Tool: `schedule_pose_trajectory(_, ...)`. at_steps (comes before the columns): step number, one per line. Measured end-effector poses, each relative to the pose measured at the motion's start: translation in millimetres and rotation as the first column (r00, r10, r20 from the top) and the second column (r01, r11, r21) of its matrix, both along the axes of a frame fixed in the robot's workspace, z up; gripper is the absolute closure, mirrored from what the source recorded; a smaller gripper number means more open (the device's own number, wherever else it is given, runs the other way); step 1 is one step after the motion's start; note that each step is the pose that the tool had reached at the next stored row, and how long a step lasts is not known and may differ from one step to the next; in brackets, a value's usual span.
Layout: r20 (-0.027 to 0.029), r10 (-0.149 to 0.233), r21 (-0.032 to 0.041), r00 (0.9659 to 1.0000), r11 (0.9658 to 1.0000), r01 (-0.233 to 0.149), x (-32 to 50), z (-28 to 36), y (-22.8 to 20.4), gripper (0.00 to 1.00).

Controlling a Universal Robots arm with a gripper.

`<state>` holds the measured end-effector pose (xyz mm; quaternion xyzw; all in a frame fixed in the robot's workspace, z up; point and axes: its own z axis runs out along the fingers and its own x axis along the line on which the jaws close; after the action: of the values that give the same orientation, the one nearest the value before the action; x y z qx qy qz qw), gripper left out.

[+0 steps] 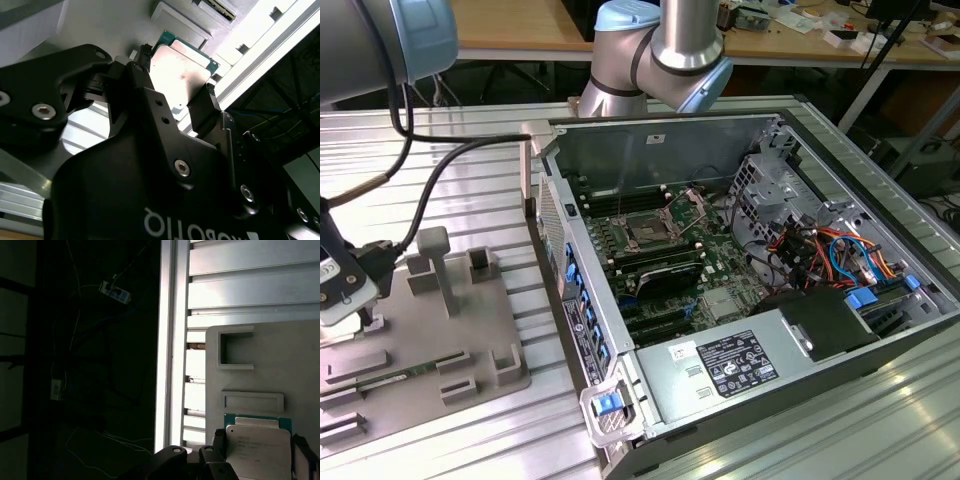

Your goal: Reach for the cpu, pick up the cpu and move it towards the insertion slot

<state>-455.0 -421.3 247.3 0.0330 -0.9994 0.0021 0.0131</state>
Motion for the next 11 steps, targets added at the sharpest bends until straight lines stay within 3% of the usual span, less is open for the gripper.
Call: schedule_pose_trajectory(11,0.0,0.0,0.0001,1.0,1.0,0.0,0.0,3.0,0.0,0.45)
